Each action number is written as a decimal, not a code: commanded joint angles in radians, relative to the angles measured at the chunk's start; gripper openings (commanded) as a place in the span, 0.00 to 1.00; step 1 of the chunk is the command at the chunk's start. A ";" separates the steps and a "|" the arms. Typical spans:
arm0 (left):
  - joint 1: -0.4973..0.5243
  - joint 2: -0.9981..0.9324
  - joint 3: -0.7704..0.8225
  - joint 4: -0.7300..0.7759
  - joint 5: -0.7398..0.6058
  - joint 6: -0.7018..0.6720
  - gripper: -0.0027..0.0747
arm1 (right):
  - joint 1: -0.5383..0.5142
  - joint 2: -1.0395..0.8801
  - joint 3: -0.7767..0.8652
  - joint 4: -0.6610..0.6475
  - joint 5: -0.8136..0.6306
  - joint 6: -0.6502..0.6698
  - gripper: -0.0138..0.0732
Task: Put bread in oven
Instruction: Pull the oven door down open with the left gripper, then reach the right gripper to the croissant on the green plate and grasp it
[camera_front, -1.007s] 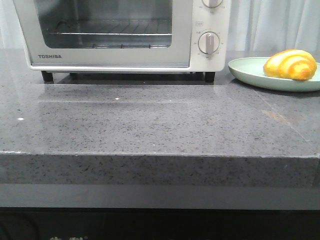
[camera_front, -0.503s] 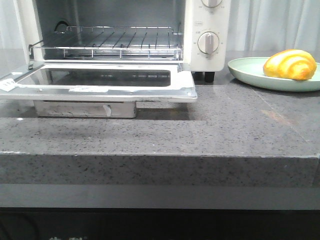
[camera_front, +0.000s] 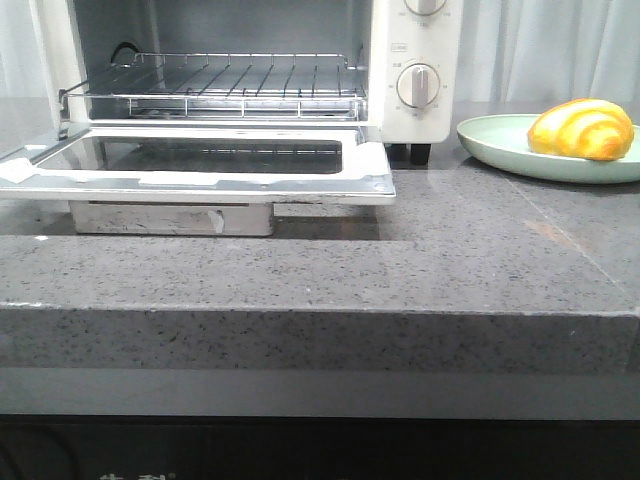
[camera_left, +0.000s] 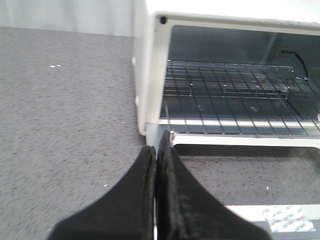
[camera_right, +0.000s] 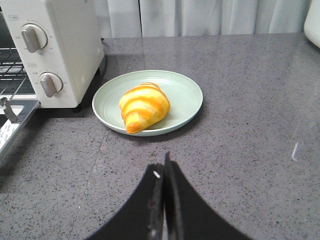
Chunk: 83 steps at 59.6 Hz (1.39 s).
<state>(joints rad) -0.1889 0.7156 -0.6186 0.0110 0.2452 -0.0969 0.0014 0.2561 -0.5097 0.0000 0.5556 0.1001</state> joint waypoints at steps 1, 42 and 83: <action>0.036 -0.084 0.022 -0.011 -0.081 -0.010 0.01 | 0.000 0.019 -0.036 0.000 -0.075 -0.004 0.38; 0.087 -0.176 0.064 -0.011 -0.087 -0.010 0.01 | -0.003 0.577 -0.212 0.005 -0.226 0.215 0.76; 0.087 -0.176 0.064 0.018 -0.087 -0.010 0.01 | -0.003 1.216 -0.606 0.138 -0.300 0.427 0.76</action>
<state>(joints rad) -0.1028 0.5397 -0.5248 0.0273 0.2430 -0.0969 0.0014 1.4761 -1.0690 0.1189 0.3320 0.5240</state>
